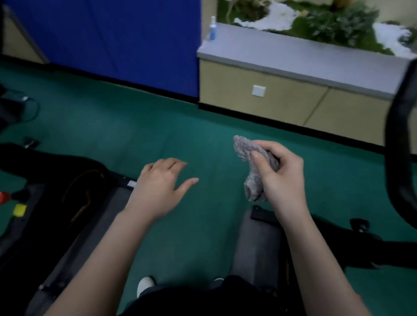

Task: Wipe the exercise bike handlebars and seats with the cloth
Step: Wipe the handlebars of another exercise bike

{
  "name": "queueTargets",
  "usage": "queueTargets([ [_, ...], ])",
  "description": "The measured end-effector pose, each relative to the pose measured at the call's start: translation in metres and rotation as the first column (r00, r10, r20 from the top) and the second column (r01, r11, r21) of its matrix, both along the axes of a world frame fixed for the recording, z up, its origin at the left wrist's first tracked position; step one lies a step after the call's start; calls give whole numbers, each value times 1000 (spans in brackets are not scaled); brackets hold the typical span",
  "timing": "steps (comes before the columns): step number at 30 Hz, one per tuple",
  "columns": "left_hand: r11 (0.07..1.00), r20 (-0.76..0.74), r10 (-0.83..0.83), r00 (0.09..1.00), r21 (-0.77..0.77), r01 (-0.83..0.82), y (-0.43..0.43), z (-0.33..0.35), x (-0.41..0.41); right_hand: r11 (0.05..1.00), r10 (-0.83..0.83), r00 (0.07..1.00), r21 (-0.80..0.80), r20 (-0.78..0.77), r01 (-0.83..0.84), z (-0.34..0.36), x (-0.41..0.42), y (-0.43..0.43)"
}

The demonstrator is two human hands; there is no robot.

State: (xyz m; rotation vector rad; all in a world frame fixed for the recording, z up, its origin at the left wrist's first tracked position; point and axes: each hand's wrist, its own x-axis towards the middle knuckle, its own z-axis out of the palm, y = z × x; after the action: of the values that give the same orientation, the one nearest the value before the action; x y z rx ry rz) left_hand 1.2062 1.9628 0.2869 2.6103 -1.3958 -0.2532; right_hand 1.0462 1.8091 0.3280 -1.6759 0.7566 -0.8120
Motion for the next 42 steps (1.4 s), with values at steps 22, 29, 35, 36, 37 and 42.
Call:
queueTargets([
  [22, 823, -113, 563, 818, -6, -568, 334, -34, 131, 841, 540, 830, 58, -142, -537, -21, 225, 274],
  [29, 697, -188, 702, 687, -18, -717, 397, -48, 150, 786, 616, 766, 80, -185, -613, -24, 265, 318],
  [35, 617, -194, 769, 609, -25, -787, 414, -51, 172, 731, 679, 710, 92, -185, -676, -25, 315, 331],
  [36, 606, -201, 776, 598, -23, -795, 414, -51, 177, 717, 694, 697, 89, -180, -691, -25, 324, 332],
  [37, 600, -207, 780, 590, -15, -800, 414, -51, 182, 702, 710, 682, 87, -177, -707, -26, 334, 333],
  [42, 577, -207, 800, 564, 6, -817, 400, -47, 216, 643, 764, 629, 88, -143, -761, -26, 381, 326],
])
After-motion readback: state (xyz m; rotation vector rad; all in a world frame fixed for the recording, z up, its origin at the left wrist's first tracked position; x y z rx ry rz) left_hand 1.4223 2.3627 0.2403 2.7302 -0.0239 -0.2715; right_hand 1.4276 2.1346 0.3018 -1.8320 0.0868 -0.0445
